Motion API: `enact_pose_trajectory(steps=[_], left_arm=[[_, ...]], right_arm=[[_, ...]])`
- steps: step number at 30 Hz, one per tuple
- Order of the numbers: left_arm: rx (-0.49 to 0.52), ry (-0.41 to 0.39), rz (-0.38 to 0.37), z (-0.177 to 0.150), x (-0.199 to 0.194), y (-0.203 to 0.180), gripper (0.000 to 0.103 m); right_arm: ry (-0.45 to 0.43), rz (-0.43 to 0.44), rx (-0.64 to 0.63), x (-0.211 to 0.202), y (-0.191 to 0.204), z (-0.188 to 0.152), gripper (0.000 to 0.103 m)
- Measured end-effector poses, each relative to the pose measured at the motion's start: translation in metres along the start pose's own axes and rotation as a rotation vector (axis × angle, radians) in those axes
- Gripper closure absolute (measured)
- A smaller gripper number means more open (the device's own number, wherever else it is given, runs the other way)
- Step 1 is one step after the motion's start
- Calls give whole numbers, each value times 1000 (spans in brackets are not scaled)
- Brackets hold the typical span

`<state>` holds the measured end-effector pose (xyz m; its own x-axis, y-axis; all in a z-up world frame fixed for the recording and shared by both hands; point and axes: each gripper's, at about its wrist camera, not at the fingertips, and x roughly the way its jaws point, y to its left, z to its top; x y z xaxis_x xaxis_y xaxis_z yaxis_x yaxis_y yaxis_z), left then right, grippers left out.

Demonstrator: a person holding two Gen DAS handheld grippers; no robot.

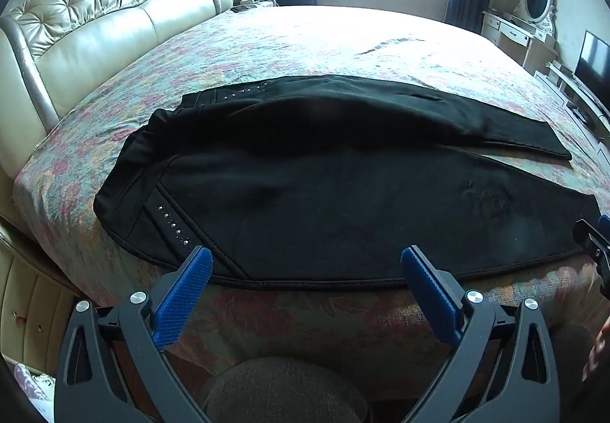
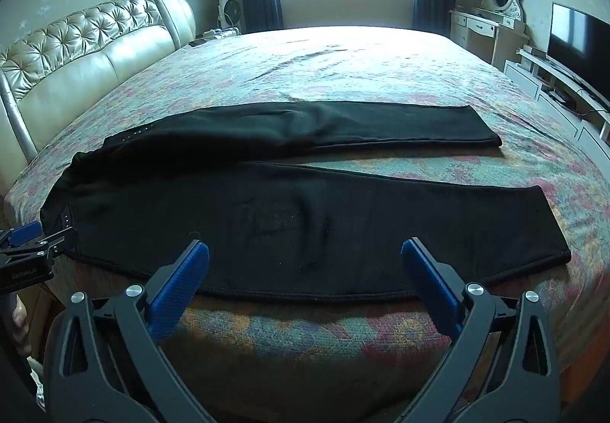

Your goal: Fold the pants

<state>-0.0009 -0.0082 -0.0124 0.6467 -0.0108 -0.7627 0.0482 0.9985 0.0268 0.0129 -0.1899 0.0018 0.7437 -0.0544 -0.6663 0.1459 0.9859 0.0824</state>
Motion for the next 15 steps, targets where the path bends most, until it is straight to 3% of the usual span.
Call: enact_pose_trajectory(steps=[15], left_arm=[[-1,-2,-9,0,0,-1,4]], right_arm=[[39,8,43,8,-9,-3,2]])
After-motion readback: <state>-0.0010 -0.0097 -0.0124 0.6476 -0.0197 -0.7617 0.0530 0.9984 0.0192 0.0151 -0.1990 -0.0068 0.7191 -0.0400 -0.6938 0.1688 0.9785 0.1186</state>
